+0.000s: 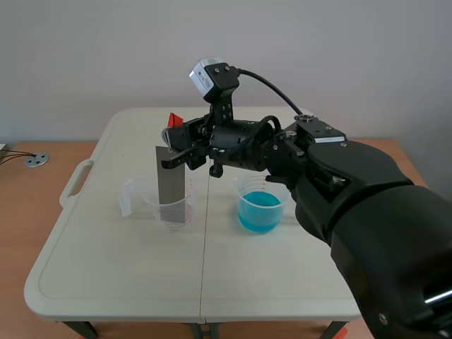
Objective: Hold the metal plate by the orange handle, dip it into the blue solution, take it out and point at it, then put the plate back in the beaker on the left.
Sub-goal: 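Put the plate into the left beaker, then return to the home posture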
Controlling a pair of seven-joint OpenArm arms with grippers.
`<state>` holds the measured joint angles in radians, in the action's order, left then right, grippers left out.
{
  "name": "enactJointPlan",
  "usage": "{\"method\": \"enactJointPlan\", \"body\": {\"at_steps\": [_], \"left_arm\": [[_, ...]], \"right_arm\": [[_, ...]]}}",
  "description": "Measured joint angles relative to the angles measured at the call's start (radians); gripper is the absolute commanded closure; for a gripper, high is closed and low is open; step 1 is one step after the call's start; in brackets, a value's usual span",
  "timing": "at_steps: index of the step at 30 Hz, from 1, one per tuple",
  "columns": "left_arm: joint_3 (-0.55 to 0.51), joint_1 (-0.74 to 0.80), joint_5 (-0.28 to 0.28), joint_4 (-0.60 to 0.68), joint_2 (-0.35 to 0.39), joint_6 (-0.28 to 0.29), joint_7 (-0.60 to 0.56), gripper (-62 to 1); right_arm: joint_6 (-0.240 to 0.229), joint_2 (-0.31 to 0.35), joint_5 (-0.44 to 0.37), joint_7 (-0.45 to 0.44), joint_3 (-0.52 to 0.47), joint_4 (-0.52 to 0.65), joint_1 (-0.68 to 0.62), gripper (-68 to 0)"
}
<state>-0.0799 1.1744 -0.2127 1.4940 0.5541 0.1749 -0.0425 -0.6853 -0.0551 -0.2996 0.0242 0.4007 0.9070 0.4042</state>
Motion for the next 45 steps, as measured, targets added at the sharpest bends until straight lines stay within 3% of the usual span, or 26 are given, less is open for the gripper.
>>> {"method": "enactJointPlan", "body": {"at_steps": [4,6,8,11,12,14,21,27,35,40,45], "left_arm": [[0.0,0.0,0.0,0.0,0.0,0.0,0.0,-2.2],[0.0,0.0,0.0,0.0,0.0,0.0,0.0,-8.6],[0.0,0.0,0.0,0.0,0.0,0.0,0.0,-22.5],[0.0,0.0,0.008,0.0,0.0,0.0,0.0,-58.1],[0.0,0.0,0.015,0.0,0.0,0.0,0.0,-62.3],[0.0,0.0,0.018,0.0,0.0,0.0,-0.001,-62.3],[0.0,0.0,0.018,0.0,0.0,0.0,-0.015,-62.3],[0.0,0.0,0.018,0.0,0.0,0.0,-0.015,-62.3],[-0.027,-0.047,0.019,0.03,-0.005,0.001,-0.071,-62.3],[-0.113,-0.126,0.019,0.145,0.022,-0.001,-0.084,-62.3],[-0.122,-0.2,0.019,0.256,0.036,0.0,-0.098,-62.3]], "right_arm": [[0.0,0.0,0.021,0.006,0.0,0.0,-0.001,-26.8],[0.01,0.0,0.021,0.006,0.0,0.0,0.0,-34.0],[0.037,0.0,0.021,0.006,0.0,0.0,0.0,-40.9],[0.09,0.0,0.021,0.006,0.0,0.0,-0.001,-48.9],[0.106,0.0,0.02,0.005,0.0,0.0,0.0,-50.9],[0.125,0.0,0.02,0.004,-0.001,0.0,0.0,-54.6],[0.125,0.0,0.004,-0.026,-0.087,0.0,0.0,-65.2],[0.124,0.018,0.004,-0.007,-0.117,0.034,-0.002,-66.1],[0.124,0.119,0.004,-0.004,-0.117,0.217,-0.058,-66.1],[0.124,0.178,0.004,0.03,-0.121,0.351,-0.156,-66.1],[0.124,0.236,0.004,0.038,-0.163,0.469,-0.26,-66.1]]}}
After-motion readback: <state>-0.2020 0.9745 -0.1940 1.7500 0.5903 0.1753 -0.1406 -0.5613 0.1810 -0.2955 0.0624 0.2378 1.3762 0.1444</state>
